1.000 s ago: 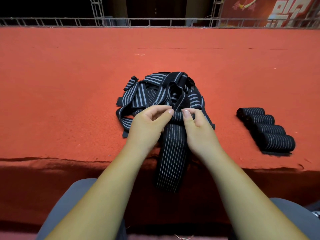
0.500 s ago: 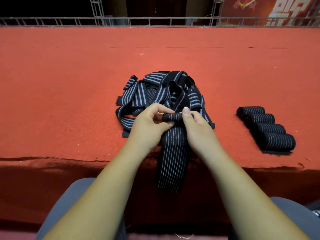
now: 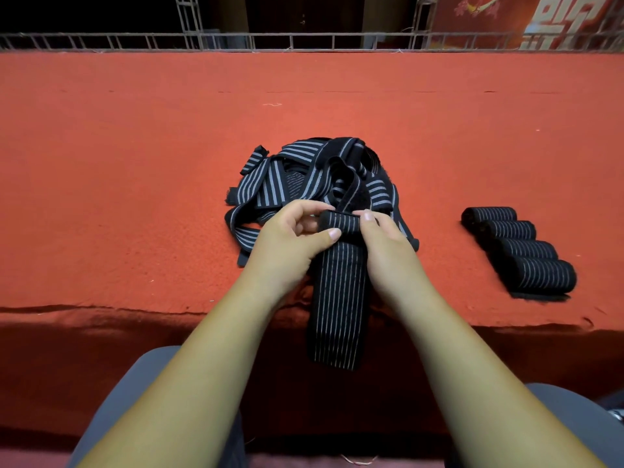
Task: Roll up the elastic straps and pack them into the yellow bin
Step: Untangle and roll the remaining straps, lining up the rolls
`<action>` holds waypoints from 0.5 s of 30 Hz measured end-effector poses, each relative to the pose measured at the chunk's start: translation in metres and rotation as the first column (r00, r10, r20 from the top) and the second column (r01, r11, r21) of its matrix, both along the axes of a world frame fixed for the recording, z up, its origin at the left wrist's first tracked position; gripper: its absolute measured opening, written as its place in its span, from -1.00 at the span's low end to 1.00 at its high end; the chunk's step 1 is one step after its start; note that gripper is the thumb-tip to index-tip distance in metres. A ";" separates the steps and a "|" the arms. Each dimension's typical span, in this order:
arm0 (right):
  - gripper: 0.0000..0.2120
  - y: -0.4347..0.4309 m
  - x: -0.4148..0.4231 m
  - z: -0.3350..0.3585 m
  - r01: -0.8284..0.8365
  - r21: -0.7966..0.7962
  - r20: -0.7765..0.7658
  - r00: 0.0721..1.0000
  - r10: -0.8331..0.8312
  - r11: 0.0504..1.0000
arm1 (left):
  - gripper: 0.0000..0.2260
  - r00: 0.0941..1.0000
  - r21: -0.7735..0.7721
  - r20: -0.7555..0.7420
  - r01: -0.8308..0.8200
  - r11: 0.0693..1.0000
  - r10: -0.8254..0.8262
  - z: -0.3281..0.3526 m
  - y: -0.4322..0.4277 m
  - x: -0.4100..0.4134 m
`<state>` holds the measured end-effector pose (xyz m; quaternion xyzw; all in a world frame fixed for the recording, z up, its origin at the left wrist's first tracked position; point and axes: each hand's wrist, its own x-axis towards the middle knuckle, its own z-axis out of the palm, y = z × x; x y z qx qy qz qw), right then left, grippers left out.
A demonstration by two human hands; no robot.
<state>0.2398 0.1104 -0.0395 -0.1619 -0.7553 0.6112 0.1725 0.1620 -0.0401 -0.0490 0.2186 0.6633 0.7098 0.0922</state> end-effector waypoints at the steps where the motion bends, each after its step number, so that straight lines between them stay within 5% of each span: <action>1: -0.66 0.000 0.000 -0.001 0.006 0.026 -0.004 1.000 -0.006 1.000 | -0.69 1.000 -0.006 0.000 0.008 1.000 -0.008 0.000 0.000 0.000; 5: -0.71 0.000 -0.001 -0.004 0.034 0.081 -0.049 0.998 -0.031 0.996 | -0.79 0.997 0.002 0.074 0.039 0.999 -0.039 0.002 0.000 0.003; 15: -0.56 -0.004 0.002 -0.001 -0.003 0.039 0.028 1.000 0.002 0.999 | -0.73 0.989 -0.039 -0.139 -0.057 0.998 0.051 -0.007 0.000 0.001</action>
